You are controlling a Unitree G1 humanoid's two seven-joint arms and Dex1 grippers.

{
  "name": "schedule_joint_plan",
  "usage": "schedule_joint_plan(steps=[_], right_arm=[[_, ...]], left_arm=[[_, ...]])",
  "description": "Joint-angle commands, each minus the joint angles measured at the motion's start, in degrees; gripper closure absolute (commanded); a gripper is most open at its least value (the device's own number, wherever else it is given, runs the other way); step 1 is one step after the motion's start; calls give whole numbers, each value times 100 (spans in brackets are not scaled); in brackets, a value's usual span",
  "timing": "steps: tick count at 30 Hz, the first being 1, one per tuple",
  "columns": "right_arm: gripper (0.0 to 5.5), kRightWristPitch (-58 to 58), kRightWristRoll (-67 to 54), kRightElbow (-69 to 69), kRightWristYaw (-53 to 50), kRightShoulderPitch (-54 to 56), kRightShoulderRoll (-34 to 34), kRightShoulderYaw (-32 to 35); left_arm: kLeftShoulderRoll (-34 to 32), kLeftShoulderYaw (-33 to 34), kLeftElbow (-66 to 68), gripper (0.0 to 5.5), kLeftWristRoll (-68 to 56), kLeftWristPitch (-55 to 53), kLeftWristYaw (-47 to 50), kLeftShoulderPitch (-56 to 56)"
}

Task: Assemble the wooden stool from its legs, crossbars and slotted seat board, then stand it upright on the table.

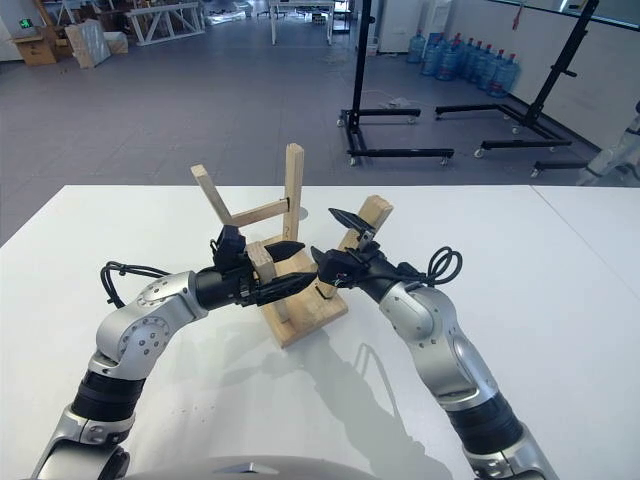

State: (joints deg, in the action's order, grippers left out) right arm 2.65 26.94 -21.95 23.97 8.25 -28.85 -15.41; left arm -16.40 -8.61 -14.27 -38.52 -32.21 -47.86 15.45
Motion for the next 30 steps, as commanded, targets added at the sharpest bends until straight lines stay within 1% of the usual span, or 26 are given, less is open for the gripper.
schedule_joint_plan(steps=[1,3,5,8,10,13,15,18,23,27,30], right_arm=[[140,-718,-165,567,-228,-49,54,-66],[140,-1034,-330,608,-521,87,109,223],[140,-1247,-743,570,-739,291,233,624],[140,-1327,-1916,378,-999,776,546,1506],[140,-1081,-2719,423,-1101,1140,673,2085],[140,331,-4449,998,-721,1423,736,2752],[140,1302,-5676,1125,-437,1283,823,3047],[140,2085,-6658,902,-225,919,970,3098],[140,2686,-7554,566,-316,637,1333,3059],[140,2843,-7158,471,-391,526,1217,2729],[140,2889,-6865,163,-342,469,1139,2319]], left_arm=[[49,-19,61,140,104,58,67,14],[55,-21,67,140,120,64,63,14],[52,-15,68,140,127,65,53,14],[34,-2,77,140,139,59,23,17],[17,1,73,140,139,50,10,14],[7,-11,120,140,155,55,-20,54],[1,-25,176,140,178,72,-59,104],[-13,-28,226,140,213,89,-121,148],[-36,-34,241,140,252,89,-189,159],[-63,-40,252,140,267,79,-208,165],[-70,-46,266,140,273,70,-239,174]])
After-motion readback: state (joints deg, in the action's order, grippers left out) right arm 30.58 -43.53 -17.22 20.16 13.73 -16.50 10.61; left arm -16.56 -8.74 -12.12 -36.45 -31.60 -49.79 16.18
